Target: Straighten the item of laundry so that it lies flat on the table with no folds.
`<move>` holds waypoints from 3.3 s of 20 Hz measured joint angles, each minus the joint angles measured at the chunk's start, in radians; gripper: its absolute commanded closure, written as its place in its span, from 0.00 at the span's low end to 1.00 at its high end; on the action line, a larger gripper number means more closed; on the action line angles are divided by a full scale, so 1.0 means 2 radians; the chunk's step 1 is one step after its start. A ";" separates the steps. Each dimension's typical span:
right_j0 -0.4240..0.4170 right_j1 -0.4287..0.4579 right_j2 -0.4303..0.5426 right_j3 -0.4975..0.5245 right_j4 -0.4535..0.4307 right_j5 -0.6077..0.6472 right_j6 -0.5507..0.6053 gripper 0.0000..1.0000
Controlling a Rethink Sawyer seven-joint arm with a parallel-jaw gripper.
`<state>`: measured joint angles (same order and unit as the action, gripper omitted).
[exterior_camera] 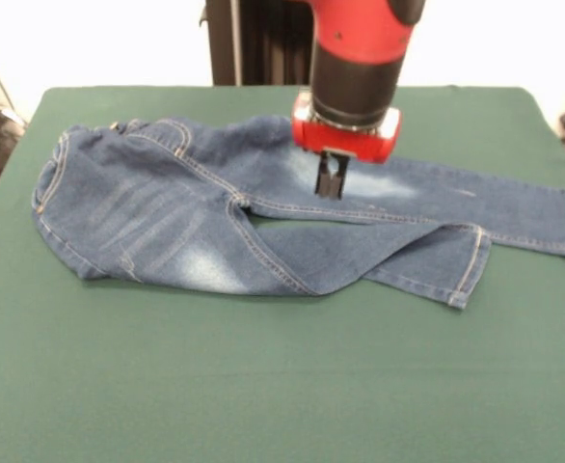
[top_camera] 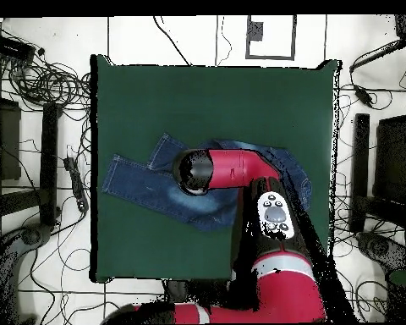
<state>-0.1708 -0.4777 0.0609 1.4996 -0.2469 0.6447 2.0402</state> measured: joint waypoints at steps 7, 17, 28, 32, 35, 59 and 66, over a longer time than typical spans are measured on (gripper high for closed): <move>0.005 0.033 -0.001 -0.013 0.004 -0.011 0.000 1.00; 0.022 0.041 -0.004 -0.035 0.031 -0.011 0.000 1.00; 0.040 0.042 -0.018 -0.061 0.054 -0.011 0.000 1.00; 0.045 0.050 -0.028 -0.071 0.058 -0.011 0.000 1.00; 0.048 0.059 -0.034 -0.075 0.065 -0.012 0.000 1.00; 0.085 0.085 -0.075 -0.087 0.113 -0.032 0.000 1.00; 0.085 0.085 -0.078 -0.096 0.122 -0.031 0.000 1.00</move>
<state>-0.0009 -0.3075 -0.0961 1.3073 -0.0029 0.5818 2.0402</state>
